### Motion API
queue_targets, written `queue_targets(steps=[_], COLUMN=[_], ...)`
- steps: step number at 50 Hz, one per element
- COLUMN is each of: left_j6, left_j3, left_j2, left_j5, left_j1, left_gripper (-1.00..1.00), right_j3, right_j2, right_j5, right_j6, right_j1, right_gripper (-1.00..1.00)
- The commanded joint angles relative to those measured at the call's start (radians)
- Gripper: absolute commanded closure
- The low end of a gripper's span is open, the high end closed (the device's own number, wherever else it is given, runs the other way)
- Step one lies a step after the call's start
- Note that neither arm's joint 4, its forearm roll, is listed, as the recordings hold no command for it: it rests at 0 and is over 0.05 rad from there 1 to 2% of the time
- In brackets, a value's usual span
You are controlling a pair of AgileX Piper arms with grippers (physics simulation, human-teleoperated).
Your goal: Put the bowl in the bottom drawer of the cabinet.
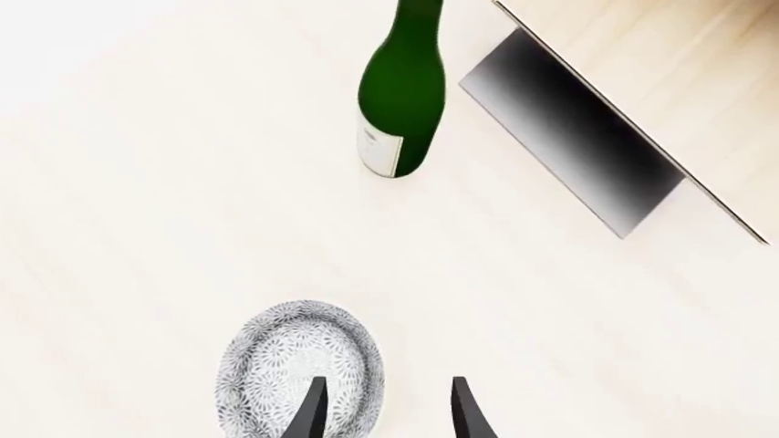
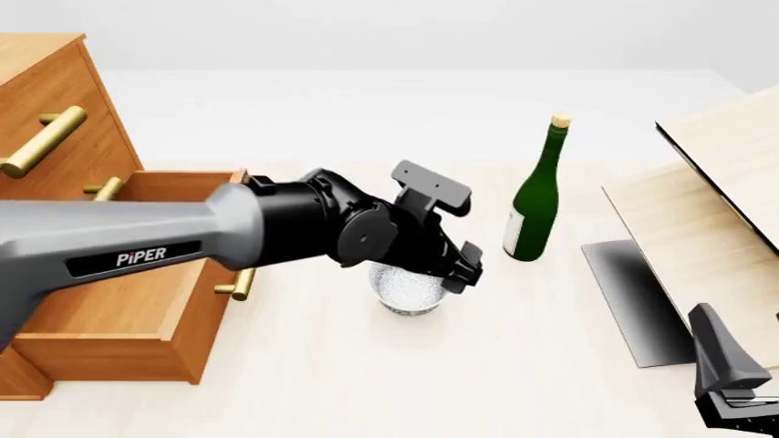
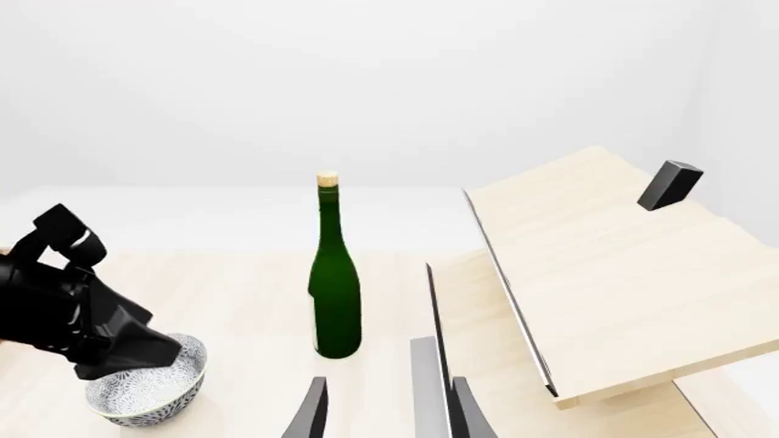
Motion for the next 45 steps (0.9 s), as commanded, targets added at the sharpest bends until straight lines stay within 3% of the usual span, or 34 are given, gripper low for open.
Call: queue_targets(steps=[1, 45], left_j6=[-0.015, -0.059], left_j3=[-0.005, -0.019], left_j2=[0.025, 0.116], left_j5=[-0.009, -0.045], left_j1=[-0.001, 0.023], left_gripper=[-1.00, -1.00], right_j3=[0.000, 0.000], right_j2=[0.000, 0.000], right_j5=[0.000, 0.000], right_j6=[0.000, 0.000], right_j1=[0.000, 0.000], right_gripper=[-1.00, -1.00])
